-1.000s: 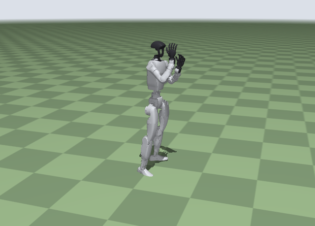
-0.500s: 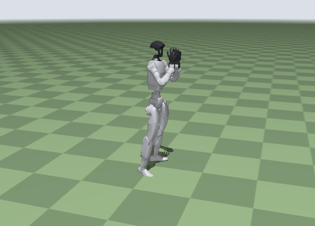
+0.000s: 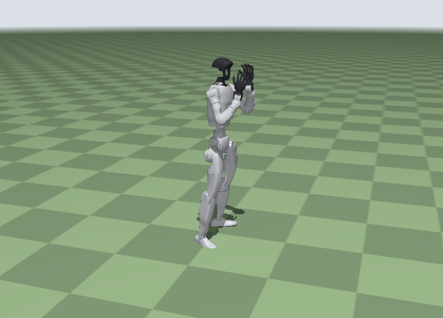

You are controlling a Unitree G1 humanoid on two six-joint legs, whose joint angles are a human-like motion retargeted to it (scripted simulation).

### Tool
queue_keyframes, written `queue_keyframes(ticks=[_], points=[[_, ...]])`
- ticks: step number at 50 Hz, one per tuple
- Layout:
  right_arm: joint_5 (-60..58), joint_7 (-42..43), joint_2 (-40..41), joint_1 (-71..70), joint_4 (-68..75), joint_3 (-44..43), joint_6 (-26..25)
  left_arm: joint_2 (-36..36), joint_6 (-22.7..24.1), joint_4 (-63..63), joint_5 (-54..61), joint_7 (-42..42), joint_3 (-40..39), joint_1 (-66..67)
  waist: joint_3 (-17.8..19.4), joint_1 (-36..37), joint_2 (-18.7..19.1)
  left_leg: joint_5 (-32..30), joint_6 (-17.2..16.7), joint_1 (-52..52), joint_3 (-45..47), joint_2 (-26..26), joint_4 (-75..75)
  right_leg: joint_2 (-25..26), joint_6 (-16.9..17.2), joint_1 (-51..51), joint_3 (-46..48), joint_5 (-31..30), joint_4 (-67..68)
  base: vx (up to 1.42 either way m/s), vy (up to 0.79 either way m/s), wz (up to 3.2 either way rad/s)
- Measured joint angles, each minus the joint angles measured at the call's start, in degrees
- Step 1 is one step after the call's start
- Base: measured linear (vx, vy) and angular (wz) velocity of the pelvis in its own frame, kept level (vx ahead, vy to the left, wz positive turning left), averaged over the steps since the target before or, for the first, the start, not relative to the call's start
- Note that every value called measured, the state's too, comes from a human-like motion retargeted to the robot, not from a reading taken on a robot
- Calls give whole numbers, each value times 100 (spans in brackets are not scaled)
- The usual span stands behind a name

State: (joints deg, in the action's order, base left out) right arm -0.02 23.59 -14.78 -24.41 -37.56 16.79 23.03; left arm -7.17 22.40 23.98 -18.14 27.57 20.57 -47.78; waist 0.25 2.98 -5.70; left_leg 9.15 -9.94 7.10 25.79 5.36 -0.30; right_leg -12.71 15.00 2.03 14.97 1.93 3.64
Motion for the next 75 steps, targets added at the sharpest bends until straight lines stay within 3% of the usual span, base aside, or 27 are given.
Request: queue_keyframes(ticks=[5, 11, 15, 19, 22, 25, 30, 35, 40, 45, 51, 55, 59, 62, 68, 72, 75], points=[[-283, -91, 82, -1001, -122, -201, -170, -53, -75, -158, -154, 224, -126, -265, -113, -265, 2, -29, 5, 18, -24, -66, -38, -81, -16, -20, 5, 57, 90, 0, 1, 6], [-579, 573, 48, -2946, 722, -137, -437, -618, 274, 347, 724, -274, 177, 1114, -87, -132, 38, 46, 164, 132, 326, 10, -24, 60, 0, -103, -349, -44, -11, 1, -4, -54], [-564, 495, -63, -2199, 476, -88, -275, -531, 377, 540, 632, -329, 243, 1048, -46, -12, 17, 63, 157, 135, 324, 60, -10, 119, 0, -63, -326, -61, -74, 1, -1, 1], [-149, -199, -103, -582, -209, 79, -80, -232, 159, 133, 307, -126, 16, -79, -9, -93, 30, 33, 58, 111, 74, 16, -24, 31, 0, 56, -61, 40, -9, 3, 3, 57], [-135, -605, -97, -481, -301, 94, -176, -179, -52, -311, 228, 15, -89, -563, -86, -235, 53, 15, 29, 98, -66, -42, -27, -59, -7, 113, 77, 102, 55, 2, 4, 42], [-586, -417, -138, -1586, 91, -10, -463, -318, -119, -638, 359, 78, -41, -480, -178, -284, 93, 9, 69, 109, -52, -54, -23, -75, -46, 102, 46, 110, 81, 0, 0, -8], [-913, 526, -174, -3620, 1504, 168, -841, -681, 151, -222, 1091, -123, 181, 773, -124, -128, 169, 81, 191, 172, 144, -30, 31, -31, -27, 57, -172, 51, 47, 1, -1, -36], [-506, 533, -351, -2608, 1056, 31, -472, -568, 422, 230, 1287, -258, 434, 1334, -16, -16, 121, 93, 203, 146, 31, -38, 28, -44, -14, 128, -48, 55, -1, 2, 0, 21], [118, -375, -359, -576, 95, 197, -235, -277, 162, -104, 912, -84, 115, 399, -4, -121, 121, 17, 36, 82, -276, -67, -19, -103, -38, 256, 296, 140, 29, 2, 1, 57], [-401, -395, -407, -1632, 359, 386, -513, -257, -99, -837, 859, 205, -44, -114, -188, -193, 164, -10, 23, 71, -271, -68, -20, -108, -80, 236, 287, 140, 43, 0, 0, 0], [-488, 480, -292, -3343, 1481, 557, -800, -569, 144, -466, 1634, -67, 324, 830, -222, -72, 197, 73, 155, 112, -25, -33, 50, -57, -64, 141, 20, 82, 15, 1, -1, -38], [-208, 488, -335, -2632, 1070, 343, -522, -630, 349, 246, 1758, -364, 435, 1550, -113, -94, 153, 87, 172, 115, -55, -31, 54, -57, -62, 167, 51, 94, 13, 0, 0, 6], [286, -81, -293, -1002, 82, 326, -259, -430, 262, 323, 1304, -166, 151, 1022, -27, -137, 133, 62, 99, 98, -200, -37, 40, -79, -51, 238, 216, 137, 37, 0, 0, 34], [251, -425, -189, -746, -197, 416, -336, -317, 70, 19, 1074, 24, -22, 293, -60, -176, 142, 38, 67, 84, -257, -41, 34, -89, -60, 259, 278, 148, 48, -1, 0, 15], [-432, -113, 159, -2618, 538, 229, -813, -364, -146, -696, 1167, -17, 61, -462, -217, -167, 192, 35, 140, 97, -97, -26, 36, -56, -79, 165, 97, 90, 28, -2, -1, -23], [-599, 325, 321, -3921, 1474, 44, -1017, -507, -8, -327, 1446, -350, 255, 259, -166, -169, 227, 56, 189, 139, 75, -8, 33, -15, -79, 93, -90, 44, 10, -3, -1, -39], [-537, 510, 301, -4125, 1767, -20, -986, -456, 109, 16, 1515, -543, 411, 948, -117, -213, 216, 66, 198, 151, 124, -1, 31, 0, -86, 76, -145, 24, -5, -1, 0, -8]])
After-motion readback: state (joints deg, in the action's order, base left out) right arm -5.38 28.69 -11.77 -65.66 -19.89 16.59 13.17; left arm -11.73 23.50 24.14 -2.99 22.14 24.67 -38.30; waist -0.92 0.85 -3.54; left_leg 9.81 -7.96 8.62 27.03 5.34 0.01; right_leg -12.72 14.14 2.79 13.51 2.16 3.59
